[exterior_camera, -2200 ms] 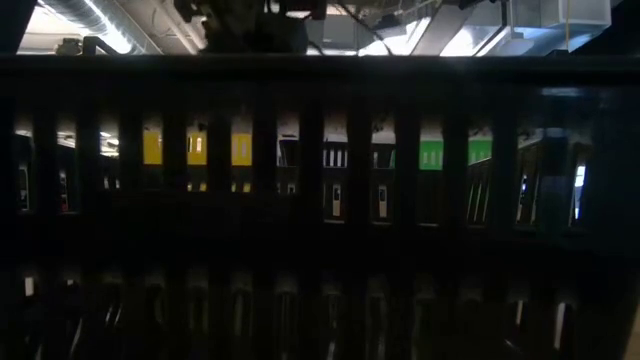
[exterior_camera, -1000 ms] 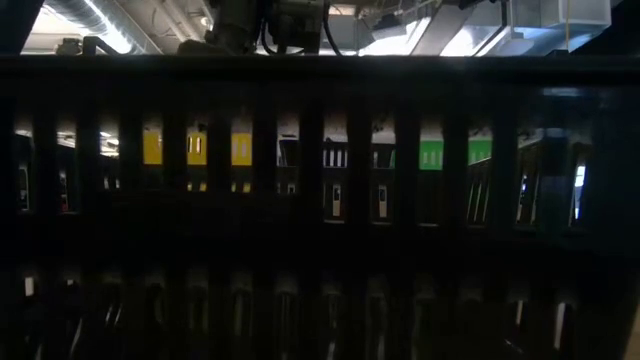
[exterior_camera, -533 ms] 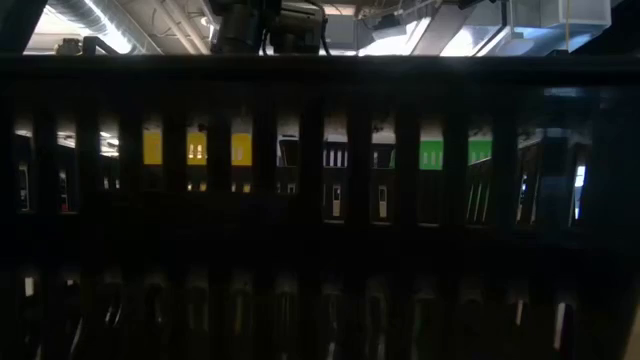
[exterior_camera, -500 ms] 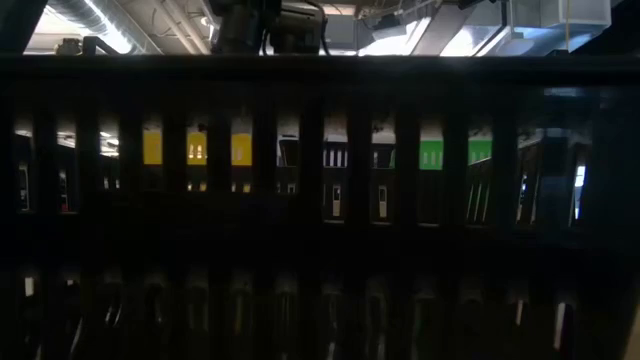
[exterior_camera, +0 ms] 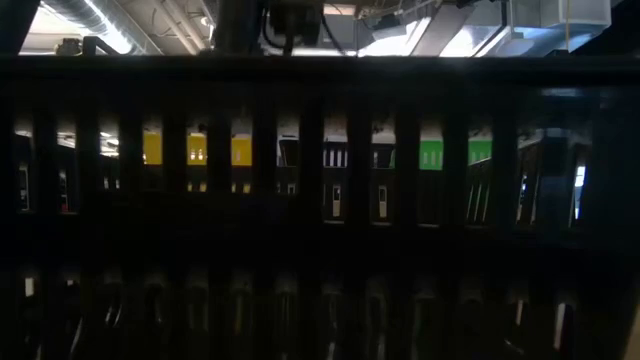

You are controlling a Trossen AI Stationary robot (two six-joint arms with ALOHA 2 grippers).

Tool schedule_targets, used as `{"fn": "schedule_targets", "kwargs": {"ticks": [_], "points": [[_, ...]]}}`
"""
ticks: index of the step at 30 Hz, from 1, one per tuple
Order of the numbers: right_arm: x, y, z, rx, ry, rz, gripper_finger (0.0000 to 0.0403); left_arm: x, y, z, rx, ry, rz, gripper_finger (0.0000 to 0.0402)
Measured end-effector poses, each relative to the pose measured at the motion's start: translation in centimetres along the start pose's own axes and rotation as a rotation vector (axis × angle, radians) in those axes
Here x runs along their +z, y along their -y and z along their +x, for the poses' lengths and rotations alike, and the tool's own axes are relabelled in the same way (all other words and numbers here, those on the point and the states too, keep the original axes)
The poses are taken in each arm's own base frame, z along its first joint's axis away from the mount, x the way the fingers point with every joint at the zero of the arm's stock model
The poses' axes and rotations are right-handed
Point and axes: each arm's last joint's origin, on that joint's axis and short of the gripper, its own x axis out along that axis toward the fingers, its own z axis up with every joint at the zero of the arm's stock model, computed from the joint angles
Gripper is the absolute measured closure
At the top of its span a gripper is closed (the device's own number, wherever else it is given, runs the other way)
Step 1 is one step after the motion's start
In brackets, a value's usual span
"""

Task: Stack baskets on shelf by color
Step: Stack the top black bin on top of the black bin on the shelf

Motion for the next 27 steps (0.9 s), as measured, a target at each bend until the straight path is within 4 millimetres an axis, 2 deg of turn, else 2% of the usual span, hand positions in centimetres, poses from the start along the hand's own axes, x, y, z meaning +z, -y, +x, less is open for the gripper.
{"fn": "schedule_targets", "kwargs": {"ticks": [5, 10, 13, 17, 21, 27], "points": [[-0.1, 0.3, 0.0, -0.109, -0.027, 0.075, 0.0402, 0.1, 0.0, -3.5, -0.003, 0.124, -0.045, 0.0401], [-0.4, 1.3, 0.3, -0.278, -0.063, 0.358, 0.0402, -0.2, -0.9, -7.4, 0.093, 0.266, -0.13, 0.0401], [-0.7, 2.0, 1.0, -0.306, -0.103, 0.437, 0.0402, -0.3, -1.5, -9.5, 0.17, 0.336, -0.168, 0.0401], [-0.7, 3.2, 2.5, -0.342, -0.142, 0.49, 0.0402, -0.8, -2.1, -12.0, 0.223, 0.415, -0.201, 0.0401], [-0.9, 4.3, 4.5, -0.341, -0.221, 0.5, 0.0397, -0.9, -2.4, -13.5, 0.259, 0.461, -0.221, 0.0401], [-1.4, 6.1, 8.5, -0.244, -0.32, 0.532, 0.0348, -1.3, -2.7, -15.0, 0.272, 0.498, -0.235, 0.0402]]}}
